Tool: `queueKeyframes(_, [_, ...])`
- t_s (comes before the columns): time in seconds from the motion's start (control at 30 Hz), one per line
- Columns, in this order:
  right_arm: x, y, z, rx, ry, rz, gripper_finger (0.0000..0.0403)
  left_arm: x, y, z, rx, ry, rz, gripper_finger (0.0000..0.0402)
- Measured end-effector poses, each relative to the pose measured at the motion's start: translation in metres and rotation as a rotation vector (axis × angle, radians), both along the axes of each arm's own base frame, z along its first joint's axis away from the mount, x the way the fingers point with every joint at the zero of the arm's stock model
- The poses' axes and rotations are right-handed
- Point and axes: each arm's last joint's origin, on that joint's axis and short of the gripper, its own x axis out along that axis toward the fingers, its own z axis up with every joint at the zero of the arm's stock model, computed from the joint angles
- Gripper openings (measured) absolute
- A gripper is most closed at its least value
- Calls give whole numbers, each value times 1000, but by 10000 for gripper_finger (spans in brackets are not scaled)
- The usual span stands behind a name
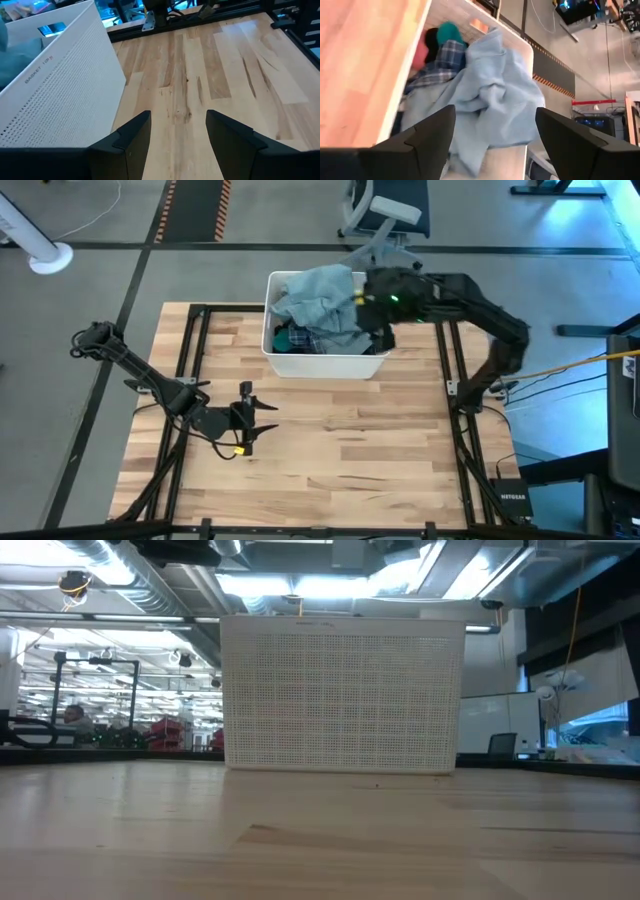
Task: Sort clothes
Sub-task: Return to Home Position
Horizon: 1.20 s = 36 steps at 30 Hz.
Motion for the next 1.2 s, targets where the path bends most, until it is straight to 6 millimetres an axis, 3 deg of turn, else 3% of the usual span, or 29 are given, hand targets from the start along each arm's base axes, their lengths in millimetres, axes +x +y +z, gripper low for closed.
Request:
queueKeyframes(0.1, [-19,13,-3,-3,3,-5,296,0,0,0,-8,-1,5,187])
queueKeyframes(0.27, [-50,29,-27,-28,-21,-39,296,0,0,0,-21,-4,13,187])
queueKeyframes(0.6, [-122,45,-99,54,-334,4,296,-9,17,2,6,53,55,183])
queueKeyframes(0.93, [-152,58,-166,107,-556,111,296,-48,41,18,-79,-23,76,128])
queueKeyframes(1.07, [-162,61,-184,125,-608,136,281,-68,53,1,-138,-84,85,111])
queueKeyframes(1.2, [-173,64,-200,134,-657,167,233,-83,60,-22,-206,-164,21,94])
